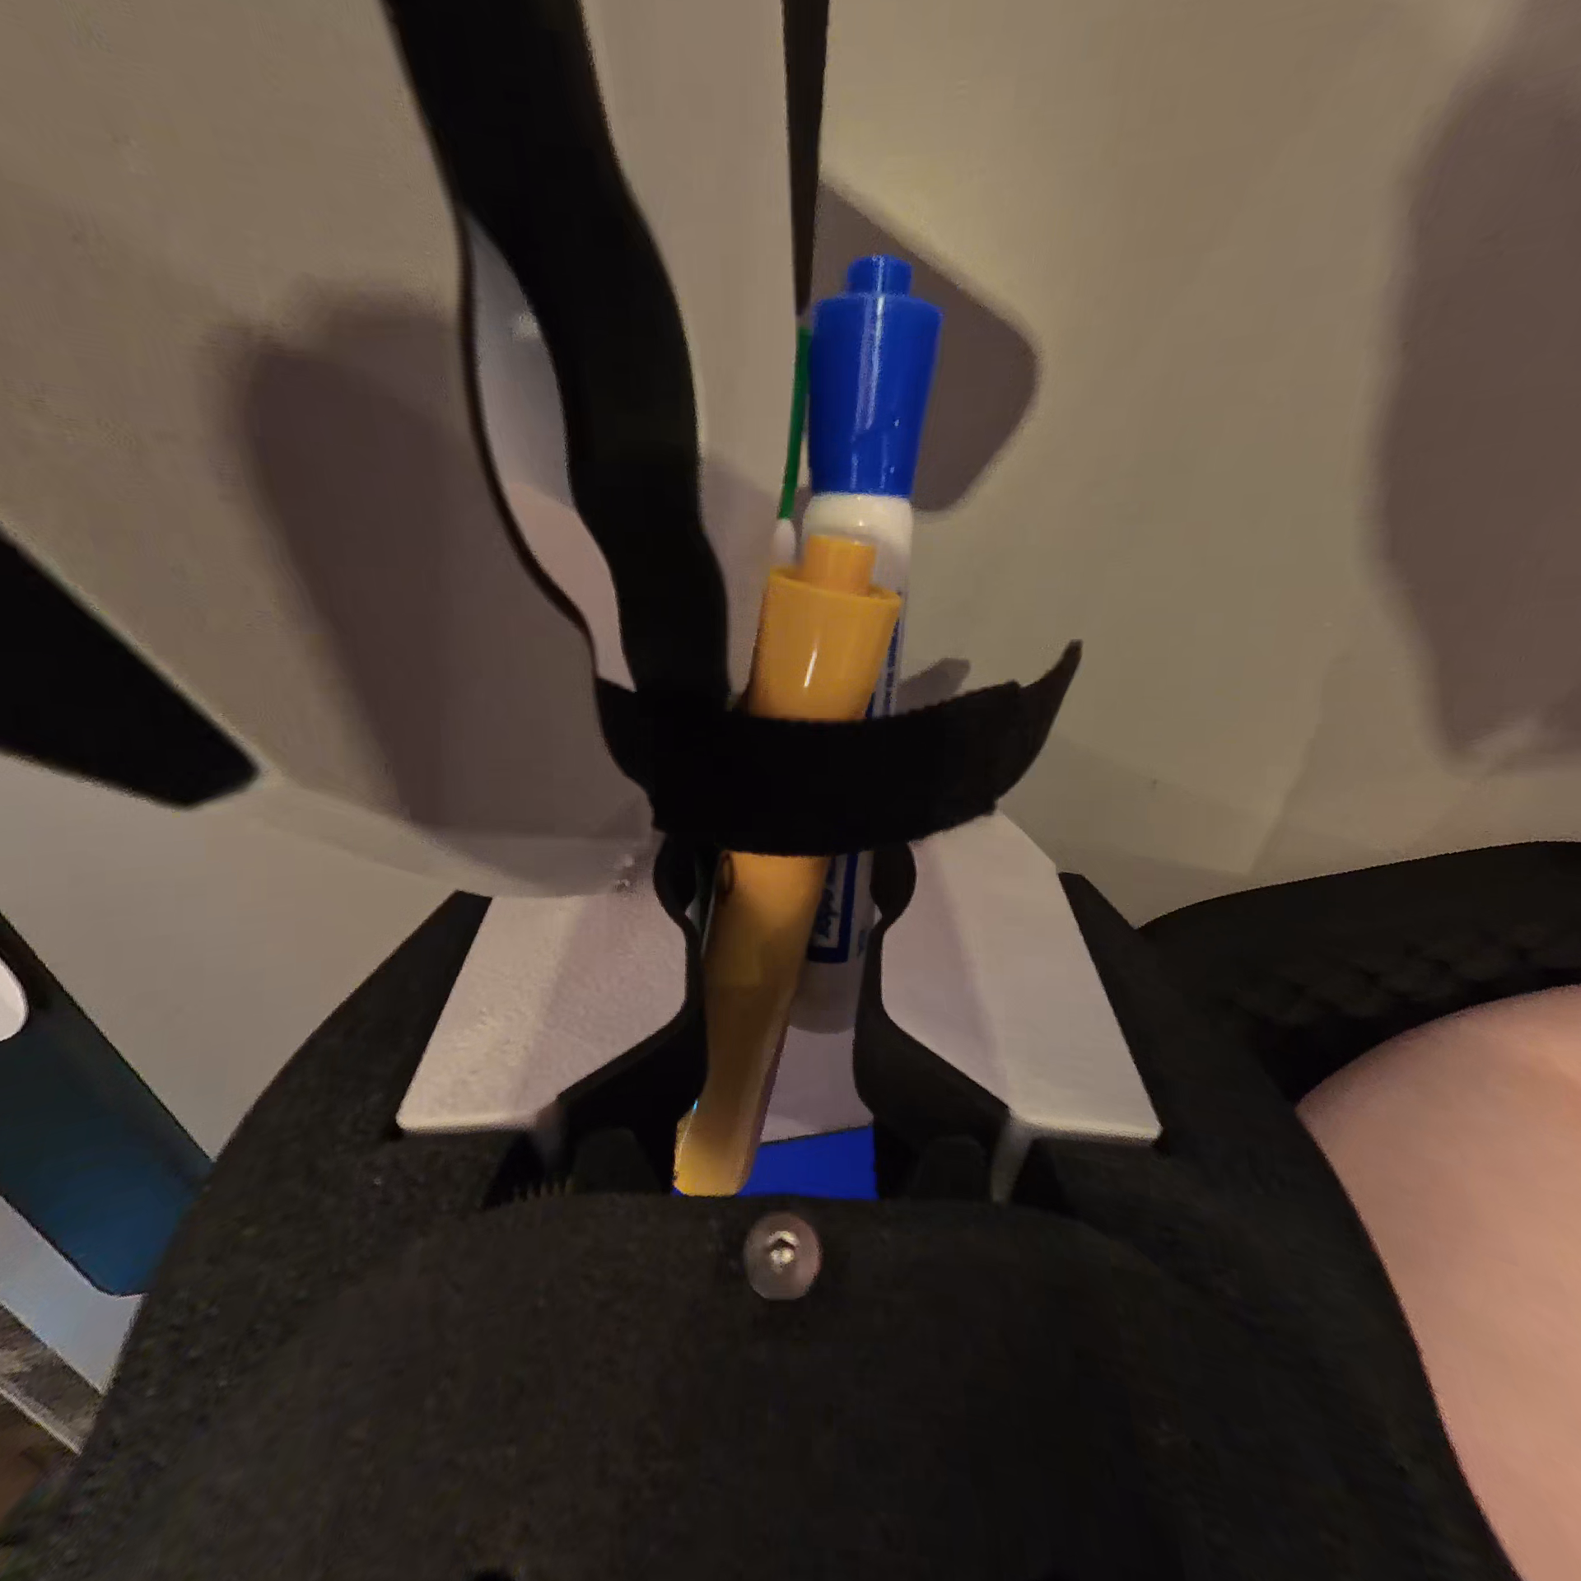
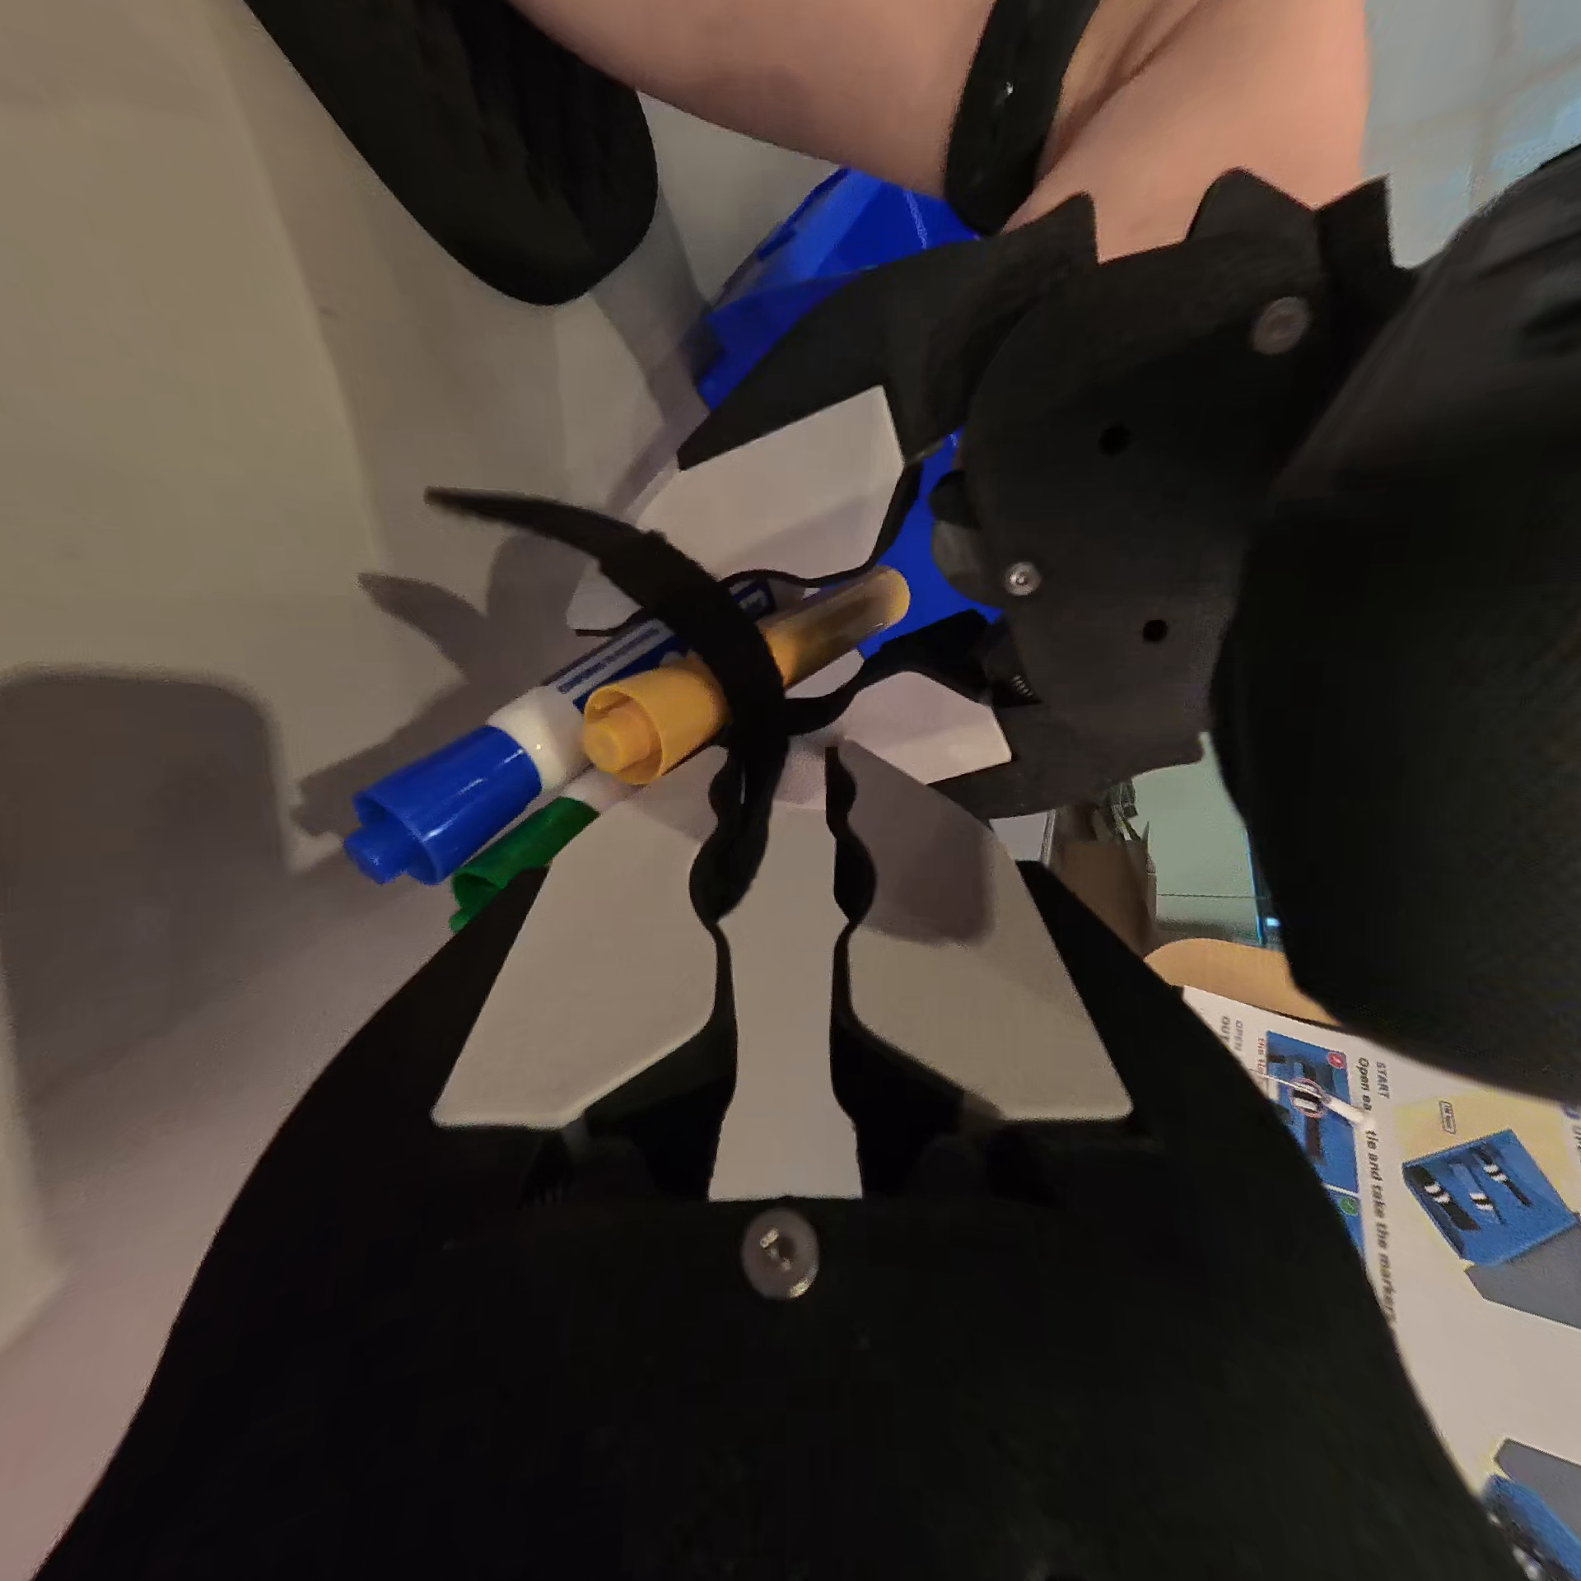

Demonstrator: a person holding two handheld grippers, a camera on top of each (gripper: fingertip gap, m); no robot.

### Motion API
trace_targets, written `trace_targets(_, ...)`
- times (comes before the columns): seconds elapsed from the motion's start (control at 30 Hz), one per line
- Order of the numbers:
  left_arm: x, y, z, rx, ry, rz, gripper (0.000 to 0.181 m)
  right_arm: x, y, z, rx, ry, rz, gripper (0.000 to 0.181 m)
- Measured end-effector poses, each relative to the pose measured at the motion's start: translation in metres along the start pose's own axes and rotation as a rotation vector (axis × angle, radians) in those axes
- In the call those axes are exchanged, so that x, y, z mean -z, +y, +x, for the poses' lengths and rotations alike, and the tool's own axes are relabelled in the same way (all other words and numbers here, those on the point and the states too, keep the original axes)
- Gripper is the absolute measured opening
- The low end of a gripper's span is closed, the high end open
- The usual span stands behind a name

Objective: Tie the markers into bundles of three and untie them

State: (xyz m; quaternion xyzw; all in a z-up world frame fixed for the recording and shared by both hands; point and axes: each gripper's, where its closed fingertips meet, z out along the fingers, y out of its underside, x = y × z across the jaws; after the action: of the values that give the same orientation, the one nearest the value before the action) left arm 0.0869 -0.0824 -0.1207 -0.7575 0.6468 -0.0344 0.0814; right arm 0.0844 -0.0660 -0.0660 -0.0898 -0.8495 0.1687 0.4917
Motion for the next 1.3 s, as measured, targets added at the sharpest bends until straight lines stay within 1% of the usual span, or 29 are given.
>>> trace_targets(0.17, 0.003, 0.002, -0.003, 0.007, -0.016, 0.007, 0.038, 0.008, -0.002, 0.009, -0.005, 0.039, 0.003, 0.025)
trace_targets(0.37, 0.009, 0.001, -0.005, 0.006, -0.048, 0.026, 0.038, 0.015, -0.001, 0.015, 0.013, 0.070, -0.018, 0.026)
trace_targets(0.6, 0.013, 0.002, -0.005, 0.010, -0.064, 0.025, 0.038, 0.020, 0.005, 0.017, 0.070, 0.084, -0.089, 0.025)
trace_targets(0.7, 0.013, 0.003, -0.005, 0.011, -0.074, 0.017, 0.038, 0.023, -0.001, 0.019, 0.074, 0.096, -0.073, 0.025)
trace_targets(0.77, 0.014, 0.002, -0.006, 0.007, -0.079, 0.020, 0.038, 0.022, -0.006, 0.020, 0.091, 0.101, -0.064, 0.021)
trace_targets(0.83, 0.014, 0.001, -0.004, 0.006, -0.074, 0.021, 0.038, 0.021, -0.007, 0.020, 0.124, 0.102, -0.085, 0.021)
trace_targets(0.97, 0.014, 0.001, -0.003, 0.003, -0.071, 0.016, 0.037, 0.021, -0.012, 0.018, 0.164, 0.066, -0.130, 0.018)
trace_targets(1.17, 0.017, -0.001, -0.003, 0.003, -0.071, 0.041, 0.038, 0.026, -0.015, 0.017, 0.123, 0.021, -0.158, 0.016)
trace_targets(1.27, 0.019, -0.004, -0.002, -0.005, -0.066, 0.064, 0.038, 0.028, -0.016, 0.016, 0.083, 0.002, -0.138, 0.016)
trace_targets(1.3, 0.020, -0.006, 0.000, -0.012, -0.061, 0.074, 0.038, 0.029, -0.016, 0.015, 0.068, -0.016, -0.135, 0.020)
